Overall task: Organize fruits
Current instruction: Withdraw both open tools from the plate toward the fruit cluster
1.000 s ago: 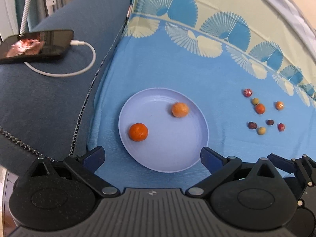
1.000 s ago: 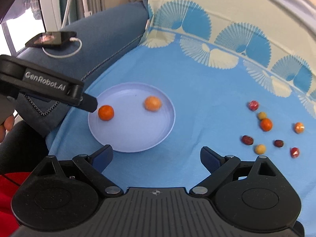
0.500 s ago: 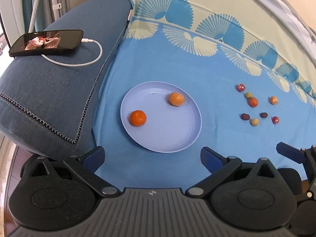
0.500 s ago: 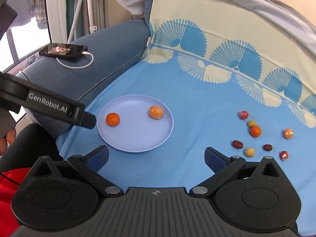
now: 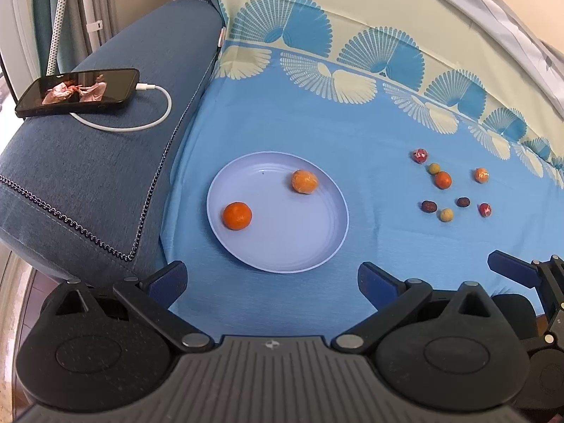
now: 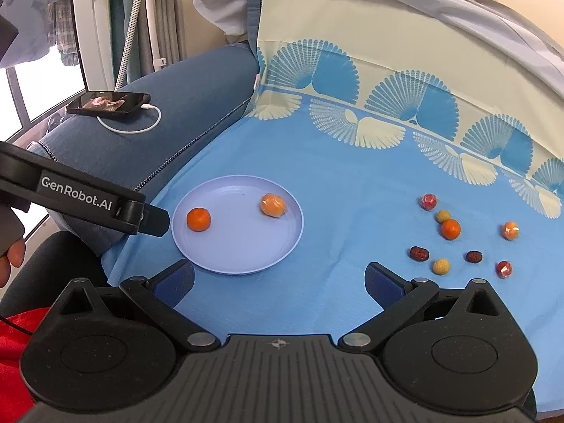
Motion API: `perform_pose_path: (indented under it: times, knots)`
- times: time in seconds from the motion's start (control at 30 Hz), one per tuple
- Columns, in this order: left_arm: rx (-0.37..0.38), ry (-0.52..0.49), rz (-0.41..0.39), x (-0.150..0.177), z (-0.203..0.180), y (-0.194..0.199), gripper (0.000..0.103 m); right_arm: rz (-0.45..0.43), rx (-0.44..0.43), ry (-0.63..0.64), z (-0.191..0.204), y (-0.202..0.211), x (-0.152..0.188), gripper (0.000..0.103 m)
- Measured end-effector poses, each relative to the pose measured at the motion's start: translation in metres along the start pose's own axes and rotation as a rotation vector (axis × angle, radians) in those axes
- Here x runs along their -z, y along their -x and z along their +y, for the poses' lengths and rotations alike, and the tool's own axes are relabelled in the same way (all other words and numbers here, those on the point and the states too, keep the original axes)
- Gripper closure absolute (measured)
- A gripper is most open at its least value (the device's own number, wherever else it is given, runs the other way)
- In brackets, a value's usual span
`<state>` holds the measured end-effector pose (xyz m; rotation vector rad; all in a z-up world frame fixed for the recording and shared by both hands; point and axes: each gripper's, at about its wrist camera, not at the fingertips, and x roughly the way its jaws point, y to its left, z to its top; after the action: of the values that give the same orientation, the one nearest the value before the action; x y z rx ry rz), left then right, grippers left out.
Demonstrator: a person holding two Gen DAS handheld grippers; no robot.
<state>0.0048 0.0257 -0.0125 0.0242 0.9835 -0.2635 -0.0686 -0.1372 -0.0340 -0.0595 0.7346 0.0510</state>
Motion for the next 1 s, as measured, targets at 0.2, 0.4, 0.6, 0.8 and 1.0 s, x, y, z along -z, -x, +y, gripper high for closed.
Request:
perform_pose_path:
  times: [0.2,0.4,0.6,0.8,1.0]
  knots:
    - [-0.004,-0.006,0.008,0.003,-0.001,-0.003,0.000,0.004,-0.002,-0.015,-0.004,-0.001,0.002,0.001]
    - [-0.006,-0.014,0.011,0.004,-0.002,-0.004,0.000,0.011,-0.004,-0.033,-0.006,-0.002,0.003,0.001]
    - [-0.007,-0.018,0.026,0.004,-0.003,-0.010,0.000,0.017,-0.007,-0.044,-0.008,-0.005,0.004,0.001]
    - [-0.009,-0.023,0.034,0.005,-0.005,-0.013,0.000,0.025,-0.010,-0.056,-0.010,-0.008,0.005,0.001]
    - [-0.012,-0.028,0.044,0.004,-0.006,-0.017,0.000,0.031,-0.015,-0.064,-0.012,-0.011,0.005,0.001]
